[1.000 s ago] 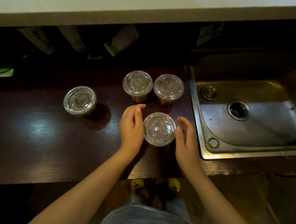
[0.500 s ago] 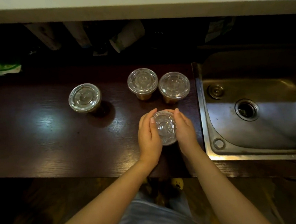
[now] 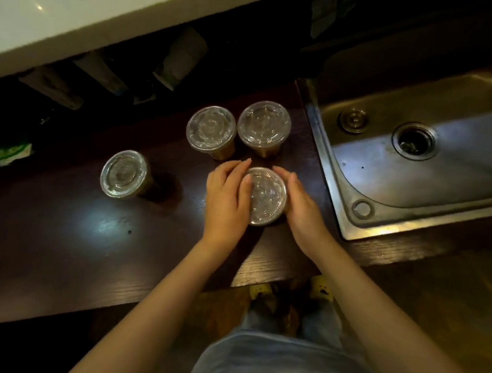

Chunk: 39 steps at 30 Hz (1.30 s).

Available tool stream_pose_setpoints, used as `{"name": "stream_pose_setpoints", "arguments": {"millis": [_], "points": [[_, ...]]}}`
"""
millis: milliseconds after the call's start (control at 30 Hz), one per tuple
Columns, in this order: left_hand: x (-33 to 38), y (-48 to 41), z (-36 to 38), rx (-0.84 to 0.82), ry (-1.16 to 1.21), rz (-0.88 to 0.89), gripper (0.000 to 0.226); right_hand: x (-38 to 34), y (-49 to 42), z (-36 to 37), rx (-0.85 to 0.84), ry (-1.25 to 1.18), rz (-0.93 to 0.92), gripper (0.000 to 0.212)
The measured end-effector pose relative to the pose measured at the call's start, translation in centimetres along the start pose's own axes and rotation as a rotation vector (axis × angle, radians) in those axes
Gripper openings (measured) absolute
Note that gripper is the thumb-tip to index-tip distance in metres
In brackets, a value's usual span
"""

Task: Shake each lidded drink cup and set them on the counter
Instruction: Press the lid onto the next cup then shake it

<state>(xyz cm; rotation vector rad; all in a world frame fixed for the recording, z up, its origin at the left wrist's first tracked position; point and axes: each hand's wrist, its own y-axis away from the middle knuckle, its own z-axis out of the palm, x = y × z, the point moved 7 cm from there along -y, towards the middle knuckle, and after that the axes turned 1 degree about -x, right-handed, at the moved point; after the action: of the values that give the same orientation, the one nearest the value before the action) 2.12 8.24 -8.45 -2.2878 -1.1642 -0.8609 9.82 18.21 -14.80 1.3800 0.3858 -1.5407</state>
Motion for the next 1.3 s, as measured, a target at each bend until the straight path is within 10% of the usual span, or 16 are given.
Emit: {"name": "stream_pose_setpoints", "arguments": {"millis": [267,633,933,1167,1300], "points": [[4.4,-1.4,2.9,-0.149,-0.400,0.203,0.050,1.2,0.5,-0.5,-0.435,0.223,-0.049,0.078],[4.5,-1.4,3.2,-0.122,-0.456,0.199,0.043,-0.3,-1.7,0.2,-0.603,0.571,-0.115,0.076],[4.5,-1.0,2.8,-0.160,-0.495,0.225,0.048,-0.1,-1.9,0.1,-0.463,0.558,-0.214,0.064],[3.1,0.0,2.1,0.008,-0.442,-0.206,0.048,0.3,0.1,0.7,-0.240,0.418,-0.336,0.073],[3.1,-0.6,1.5,-0.026,-0.379,-0.041,0.046,1.0,-0.2,-0.6,-0.330,0.404,-0.256,0.063]]}}
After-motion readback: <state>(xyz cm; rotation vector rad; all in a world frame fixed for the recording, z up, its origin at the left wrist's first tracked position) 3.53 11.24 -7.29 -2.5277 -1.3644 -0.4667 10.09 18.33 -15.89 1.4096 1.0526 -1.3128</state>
